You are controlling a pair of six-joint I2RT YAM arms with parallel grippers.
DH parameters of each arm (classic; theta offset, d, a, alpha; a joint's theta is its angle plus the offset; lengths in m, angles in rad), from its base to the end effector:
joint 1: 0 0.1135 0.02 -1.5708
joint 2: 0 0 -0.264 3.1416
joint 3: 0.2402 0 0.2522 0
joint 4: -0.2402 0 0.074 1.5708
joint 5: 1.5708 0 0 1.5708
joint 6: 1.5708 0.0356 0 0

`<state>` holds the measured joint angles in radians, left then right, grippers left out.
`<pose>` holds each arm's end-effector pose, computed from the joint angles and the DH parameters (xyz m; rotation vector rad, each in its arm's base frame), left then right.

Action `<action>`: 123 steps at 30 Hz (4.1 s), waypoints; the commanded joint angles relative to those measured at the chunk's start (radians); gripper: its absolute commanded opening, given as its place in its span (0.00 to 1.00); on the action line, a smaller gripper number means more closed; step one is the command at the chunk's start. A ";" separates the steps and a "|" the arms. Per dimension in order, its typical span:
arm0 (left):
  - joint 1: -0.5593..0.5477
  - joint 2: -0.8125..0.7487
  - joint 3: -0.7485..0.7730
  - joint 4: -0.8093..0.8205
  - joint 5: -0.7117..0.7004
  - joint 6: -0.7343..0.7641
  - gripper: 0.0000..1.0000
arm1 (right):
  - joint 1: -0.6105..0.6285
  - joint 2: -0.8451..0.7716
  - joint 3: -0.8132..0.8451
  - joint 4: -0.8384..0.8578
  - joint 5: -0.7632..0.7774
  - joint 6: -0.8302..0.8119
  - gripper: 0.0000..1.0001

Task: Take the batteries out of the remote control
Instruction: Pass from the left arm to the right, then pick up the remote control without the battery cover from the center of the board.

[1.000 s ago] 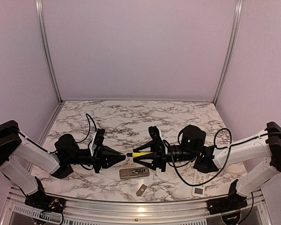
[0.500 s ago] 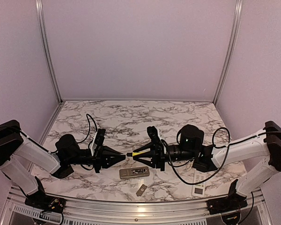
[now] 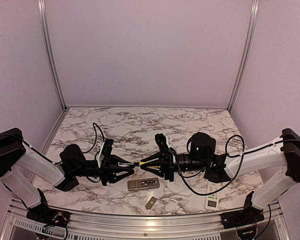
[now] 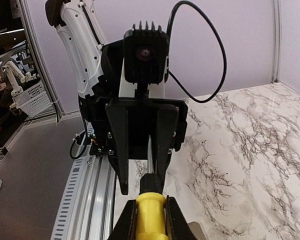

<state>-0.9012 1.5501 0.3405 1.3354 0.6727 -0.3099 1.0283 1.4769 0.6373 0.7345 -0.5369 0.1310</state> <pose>0.1429 -0.2163 0.1823 1.0316 1.2934 -1.4351 0.1432 0.2727 0.2231 -1.1736 1.4180 1.2920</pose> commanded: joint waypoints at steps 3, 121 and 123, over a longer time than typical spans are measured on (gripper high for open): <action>-0.010 -0.039 -0.022 0.154 -0.067 0.085 0.52 | 0.009 -0.048 -0.004 -0.061 0.122 0.028 0.00; -0.085 0.204 0.108 -0.408 -0.351 0.661 0.13 | -0.028 -0.402 -0.132 -0.564 0.638 0.179 0.00; -0.086 0.201 0.103 -0.404 -0.352 0.664 0.12 | -0.028 -0.403 -0.127 -0.581 0.634 0.185 0.00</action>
<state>-0.9806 1.7809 0.4412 0.9241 0.3309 0.3305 1.0058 1.0943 0.4599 0.1989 0.0963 0.2996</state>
